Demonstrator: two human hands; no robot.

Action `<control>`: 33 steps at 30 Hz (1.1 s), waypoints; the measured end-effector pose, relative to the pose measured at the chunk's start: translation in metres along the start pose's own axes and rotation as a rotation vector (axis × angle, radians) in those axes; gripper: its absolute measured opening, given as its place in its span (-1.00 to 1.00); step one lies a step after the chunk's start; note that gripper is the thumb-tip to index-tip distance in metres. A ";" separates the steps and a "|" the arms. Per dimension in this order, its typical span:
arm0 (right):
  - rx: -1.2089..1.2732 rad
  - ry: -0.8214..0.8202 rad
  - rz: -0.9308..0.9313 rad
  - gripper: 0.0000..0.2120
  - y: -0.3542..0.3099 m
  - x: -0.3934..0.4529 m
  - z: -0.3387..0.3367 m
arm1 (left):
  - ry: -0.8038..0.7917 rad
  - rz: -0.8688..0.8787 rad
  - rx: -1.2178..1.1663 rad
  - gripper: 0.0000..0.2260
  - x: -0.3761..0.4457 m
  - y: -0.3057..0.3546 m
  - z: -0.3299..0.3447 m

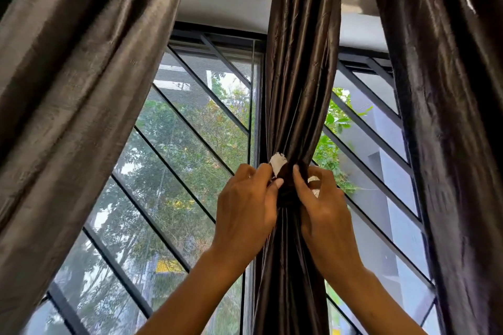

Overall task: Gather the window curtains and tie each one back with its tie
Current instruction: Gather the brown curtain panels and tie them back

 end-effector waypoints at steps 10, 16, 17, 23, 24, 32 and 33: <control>0.511 -0.444 -0.044 -0.61 0.025 0.033 0.012 | -0.016 -0.127 -0.022 -0.82 -0.004 -0.022 0.001; 0.575 -0.045 0.140 -0.81 0.030 0.035 -0.003 | -0.048 -0.081 -0.021 -0.84 -0.005 -0.014 0.004; 0.558 0.017 0.179 -0.85 0.030 0.033 -0.003 | -0.051 -0.082 -0.022 -0.84 -0.004 -0.013 0.005; 0.332 0.185 0.209 -0.93 0.018 0.025 -0.001 | -0.057 -0.079 -0.085 -0.87 -0.002 -0.012 0.008; 0.295 0.148 0.190 -0.93 0.015 0.025 0.001 | -0.056 -0.082 -0.103 -0.87 -0.003 -0.013 0.008; 0.193 -0.328 -0.019 -0.75 -0.007 0.010 0.012 | -0.040 -0.103 -0.154 -0.87 -0.008 -0.025 0.003; 0.123 -0.338 -0.027 -0.77 -0.006 0.010 0.012 | -0.041 -0.100 -0.133 -0.89 -0.008 -0.025 0.003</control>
Point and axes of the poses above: each hand's wrist, its own x-axis towards the middle knuckle, its own z-axis out of the palm, y = z × x, the point moved 6 cm from there along x, towards the middle knuckle, and after that the axes turned 12 degrees about -x, right-handed, at the moved point
